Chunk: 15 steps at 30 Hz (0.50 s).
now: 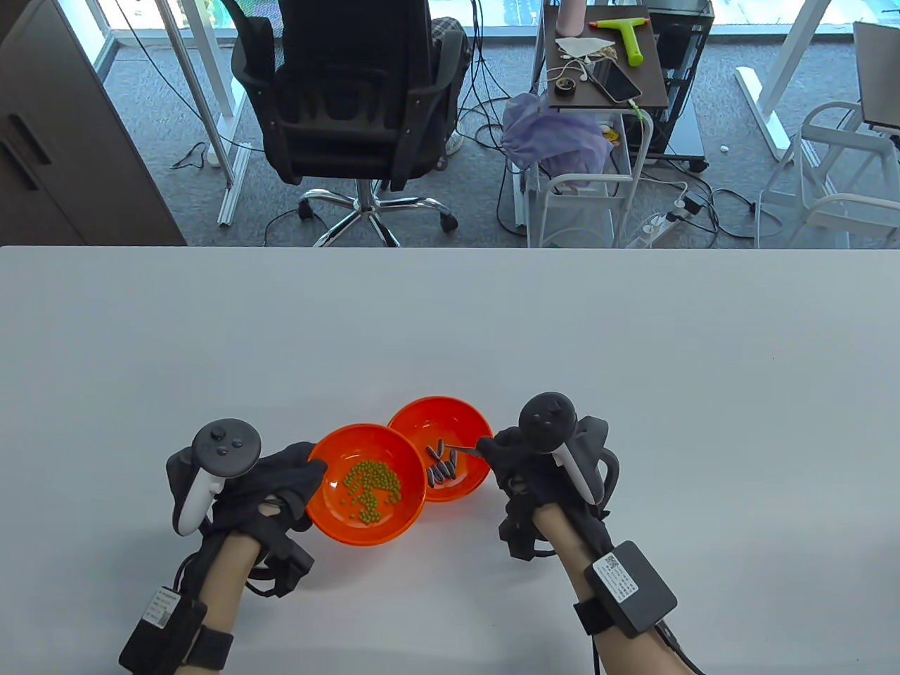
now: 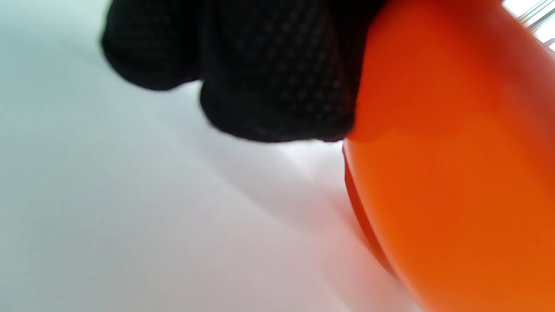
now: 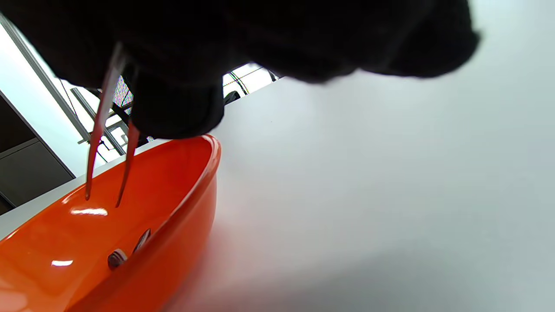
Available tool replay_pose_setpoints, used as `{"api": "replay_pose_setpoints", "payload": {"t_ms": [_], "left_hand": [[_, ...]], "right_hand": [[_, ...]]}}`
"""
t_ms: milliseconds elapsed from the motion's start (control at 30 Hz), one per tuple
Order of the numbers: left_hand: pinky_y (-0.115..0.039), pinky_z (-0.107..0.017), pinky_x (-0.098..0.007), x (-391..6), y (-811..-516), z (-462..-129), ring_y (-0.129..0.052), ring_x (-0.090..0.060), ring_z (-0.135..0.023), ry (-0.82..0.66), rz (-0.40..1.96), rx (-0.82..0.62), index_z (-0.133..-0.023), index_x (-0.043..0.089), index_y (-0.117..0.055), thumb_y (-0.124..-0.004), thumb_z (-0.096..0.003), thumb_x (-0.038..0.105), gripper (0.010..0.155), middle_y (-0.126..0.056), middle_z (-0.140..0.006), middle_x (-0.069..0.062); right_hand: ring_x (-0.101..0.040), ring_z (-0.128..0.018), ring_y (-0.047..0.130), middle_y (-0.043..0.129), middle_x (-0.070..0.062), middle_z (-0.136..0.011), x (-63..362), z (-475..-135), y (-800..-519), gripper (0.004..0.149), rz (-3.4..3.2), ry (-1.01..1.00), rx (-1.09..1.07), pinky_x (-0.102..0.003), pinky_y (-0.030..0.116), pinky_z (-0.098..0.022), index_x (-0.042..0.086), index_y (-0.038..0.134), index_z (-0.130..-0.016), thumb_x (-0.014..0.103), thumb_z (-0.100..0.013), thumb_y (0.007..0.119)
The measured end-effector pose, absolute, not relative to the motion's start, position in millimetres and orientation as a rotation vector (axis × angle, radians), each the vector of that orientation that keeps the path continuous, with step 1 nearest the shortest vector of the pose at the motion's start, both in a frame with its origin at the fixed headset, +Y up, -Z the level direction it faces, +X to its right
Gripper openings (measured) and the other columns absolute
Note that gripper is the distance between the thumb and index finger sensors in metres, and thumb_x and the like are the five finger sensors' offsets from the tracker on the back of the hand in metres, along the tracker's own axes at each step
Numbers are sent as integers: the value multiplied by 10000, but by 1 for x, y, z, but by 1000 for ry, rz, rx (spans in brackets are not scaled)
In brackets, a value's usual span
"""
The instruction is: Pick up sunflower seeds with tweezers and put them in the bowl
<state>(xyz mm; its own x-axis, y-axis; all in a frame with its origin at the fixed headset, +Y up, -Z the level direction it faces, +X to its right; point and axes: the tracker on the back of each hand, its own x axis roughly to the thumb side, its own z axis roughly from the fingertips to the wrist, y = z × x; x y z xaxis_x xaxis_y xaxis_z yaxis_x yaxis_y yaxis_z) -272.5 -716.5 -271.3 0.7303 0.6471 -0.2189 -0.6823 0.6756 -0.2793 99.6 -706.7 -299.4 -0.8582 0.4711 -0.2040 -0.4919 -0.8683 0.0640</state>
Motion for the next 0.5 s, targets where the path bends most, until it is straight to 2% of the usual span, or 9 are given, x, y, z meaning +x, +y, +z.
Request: {"api": "replay_pose_setpoints", "payload": {"t_ms": [500], "left_hand": [[-934, -313, -407, -287, -724, -274, -1060, -153, -191, 178, 808, -332, -898, 180, -834, -764, -473, 419, 492, -1049, -462, -52]], "right_hand": [[-119, -120, 969, 963, 163, -214, 106, -300, -703, 390, 2549, 174, -242, -371, 893, -316, 243, 1078, -477, 534, -321, 871]]}}
